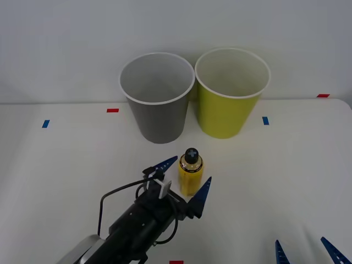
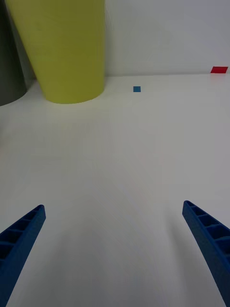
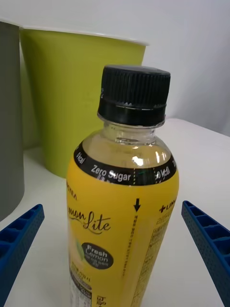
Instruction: Put cans in the gray bin and PET bottles in the light green bin.
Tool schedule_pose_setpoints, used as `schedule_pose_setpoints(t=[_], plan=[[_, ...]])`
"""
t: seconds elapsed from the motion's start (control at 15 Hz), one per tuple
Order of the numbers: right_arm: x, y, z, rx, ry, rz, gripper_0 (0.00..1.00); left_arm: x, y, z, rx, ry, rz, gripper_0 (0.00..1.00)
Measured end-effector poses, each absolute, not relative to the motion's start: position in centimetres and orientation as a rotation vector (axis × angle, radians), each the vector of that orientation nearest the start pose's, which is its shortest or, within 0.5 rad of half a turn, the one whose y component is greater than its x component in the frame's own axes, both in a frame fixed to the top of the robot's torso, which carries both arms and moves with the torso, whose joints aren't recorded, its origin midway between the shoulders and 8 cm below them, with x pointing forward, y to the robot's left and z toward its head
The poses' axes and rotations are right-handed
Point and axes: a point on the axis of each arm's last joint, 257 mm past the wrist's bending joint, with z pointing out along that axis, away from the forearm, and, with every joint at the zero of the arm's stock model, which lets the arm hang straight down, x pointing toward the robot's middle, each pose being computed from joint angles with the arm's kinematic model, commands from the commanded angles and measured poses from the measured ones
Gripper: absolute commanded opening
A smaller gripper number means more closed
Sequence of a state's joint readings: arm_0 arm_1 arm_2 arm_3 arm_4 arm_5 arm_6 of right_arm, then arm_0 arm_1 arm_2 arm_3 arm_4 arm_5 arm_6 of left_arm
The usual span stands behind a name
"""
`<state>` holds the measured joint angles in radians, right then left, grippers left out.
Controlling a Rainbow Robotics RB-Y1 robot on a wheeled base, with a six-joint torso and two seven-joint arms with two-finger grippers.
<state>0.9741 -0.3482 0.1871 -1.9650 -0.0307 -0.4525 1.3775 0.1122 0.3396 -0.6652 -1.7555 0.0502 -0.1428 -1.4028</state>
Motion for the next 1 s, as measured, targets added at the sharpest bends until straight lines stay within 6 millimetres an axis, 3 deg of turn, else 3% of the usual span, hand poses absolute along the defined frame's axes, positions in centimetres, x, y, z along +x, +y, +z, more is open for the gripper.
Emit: schedule_pose_setpoints(t=[0.73,0.8,0.87,0.93,1.0], plan=[[23.7,-27.2,-29.8,-0.033,1.721,0.064,1.00,41.0,-4.5,-22.9,0.529,1.507,-0.545,1.00],[23.7,-27.2,-29.8,-0.033,1.721,0.064,1.00,41.1,-4.5,-22.9,0.529,1.509,-0.544,0.82],[23.7,-27.2,-29.8,-0.033,1.721,0.064,1.00,41.1,-4.5,-22.9,0.529,1.509,-0.543,0.47],[23.7,-27.2,-29.8,-0.033,1.721,0.064,1.00,41.2,-4.5,-22.9,0.529,1.509,-0.541,0.28],[23.7,-27.2,-29.8,-0.033,1.721,0.064,1.00,41.2,-4.4,-22.8,0.529,1.509,-0.540,0.27]])
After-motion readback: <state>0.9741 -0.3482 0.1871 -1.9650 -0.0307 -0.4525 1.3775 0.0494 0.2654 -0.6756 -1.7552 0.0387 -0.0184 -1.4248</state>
